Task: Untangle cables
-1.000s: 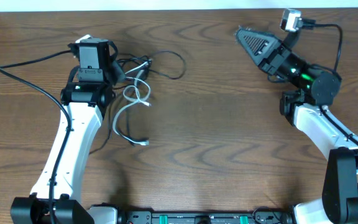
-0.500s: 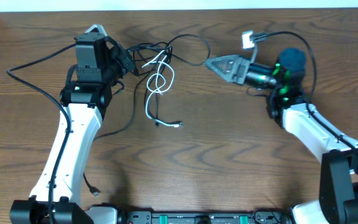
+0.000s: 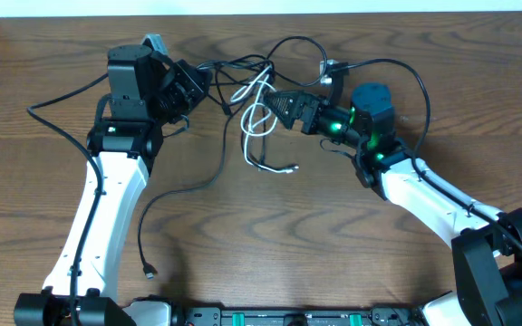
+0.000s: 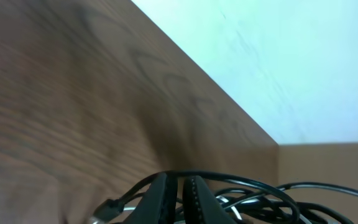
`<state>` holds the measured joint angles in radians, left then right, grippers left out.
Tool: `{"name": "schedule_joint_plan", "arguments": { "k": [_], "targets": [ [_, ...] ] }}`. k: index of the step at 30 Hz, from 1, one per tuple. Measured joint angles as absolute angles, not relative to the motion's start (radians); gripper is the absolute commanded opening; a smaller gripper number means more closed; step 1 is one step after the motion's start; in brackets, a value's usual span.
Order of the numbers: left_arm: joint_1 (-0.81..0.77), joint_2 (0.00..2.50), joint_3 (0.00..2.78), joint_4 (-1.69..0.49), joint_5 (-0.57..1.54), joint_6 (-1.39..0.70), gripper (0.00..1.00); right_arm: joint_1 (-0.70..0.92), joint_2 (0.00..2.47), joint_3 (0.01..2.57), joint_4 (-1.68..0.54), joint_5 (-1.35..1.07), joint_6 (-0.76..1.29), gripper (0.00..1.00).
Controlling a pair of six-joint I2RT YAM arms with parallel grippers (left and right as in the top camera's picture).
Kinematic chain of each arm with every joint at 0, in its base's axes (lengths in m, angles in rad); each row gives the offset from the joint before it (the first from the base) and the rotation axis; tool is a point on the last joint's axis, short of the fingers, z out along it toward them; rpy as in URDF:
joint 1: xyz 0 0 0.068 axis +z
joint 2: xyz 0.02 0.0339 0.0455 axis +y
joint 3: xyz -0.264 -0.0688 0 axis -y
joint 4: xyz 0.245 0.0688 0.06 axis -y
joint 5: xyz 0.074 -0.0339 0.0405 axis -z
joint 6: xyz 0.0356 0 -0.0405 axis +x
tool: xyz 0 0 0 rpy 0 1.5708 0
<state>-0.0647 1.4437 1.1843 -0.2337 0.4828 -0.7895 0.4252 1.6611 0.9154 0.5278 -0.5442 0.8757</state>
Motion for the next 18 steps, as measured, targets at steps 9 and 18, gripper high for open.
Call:
{"name": "schedule_joint_plan", "arguments": {
  "k": [9,18],
  "targets": [
    [-0.130,1.444,1.184,-0.274,0.566,-0.789,0.07,0.426,1.661,0.915,0.528,-0.345,0.845,0.99],
    [-0.151,1.444,1.184,-0.320,0.627,-0.727,0.08,0.431,1.661,0.916,0.432,-0.109,0.813,0.99]
  ]
}}
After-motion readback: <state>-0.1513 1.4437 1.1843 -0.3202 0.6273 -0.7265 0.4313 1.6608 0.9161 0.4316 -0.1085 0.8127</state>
